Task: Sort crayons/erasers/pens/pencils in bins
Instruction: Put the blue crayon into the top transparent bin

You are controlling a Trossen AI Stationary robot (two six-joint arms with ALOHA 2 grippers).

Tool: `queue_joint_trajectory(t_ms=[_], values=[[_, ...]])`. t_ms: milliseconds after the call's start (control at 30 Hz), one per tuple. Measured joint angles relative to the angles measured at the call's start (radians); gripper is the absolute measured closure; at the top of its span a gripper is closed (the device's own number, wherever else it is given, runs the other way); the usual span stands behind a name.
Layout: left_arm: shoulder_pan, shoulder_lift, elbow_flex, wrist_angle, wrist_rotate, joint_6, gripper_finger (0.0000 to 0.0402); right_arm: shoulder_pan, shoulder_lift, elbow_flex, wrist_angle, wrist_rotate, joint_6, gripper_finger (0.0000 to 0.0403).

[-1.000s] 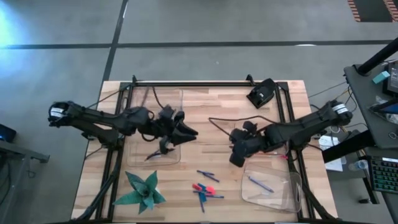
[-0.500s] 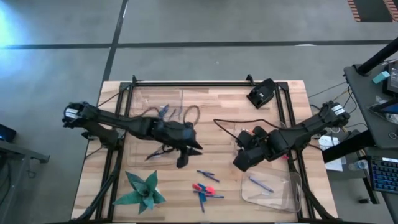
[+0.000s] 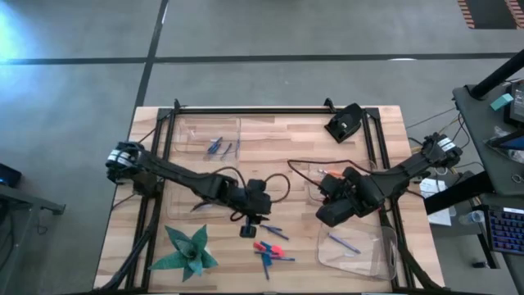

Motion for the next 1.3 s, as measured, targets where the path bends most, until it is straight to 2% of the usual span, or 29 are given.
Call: queue_joint_trajectory(t_ms=[167,333,567,867,1133,1300], values=[[-0.051,0.067,0.0,0.006,-0.06,-0.003,0.0311,0.009,-0.009,0.0,-0.049,0.0,-0.074,0.0264],[-0.081,0.151,0.006,0.012,-0.068,-0.085,0.0311,0.021,-0.013,-0.002,-0.049,0.0,-0.169,0.0264],[-0.09,0.235,0.035,0.014,-0.142,-0.158,0.0311,0.047,-0.013,-0.007,-0.049,0.0,-0.238,0.0264],[-0.091,0.286,0.043,0.013,-0.114,-0.16,0.0311,0.09,-0.013,-0.015,-0.056,0.001,-0.251,0.0264],[-0.079,0.289,0.036,-0.026,-0.174,-0.159,0.0311,0.104,-0.013,-0.015,-0.053,0.001,-0.237,0.0264],[-0.077,0.289,0.03,-0.053,-0.138,-0.158,0.0311,0.104,-0.013,-0.015,-0.053,0.001,-0.221,0.0264]])
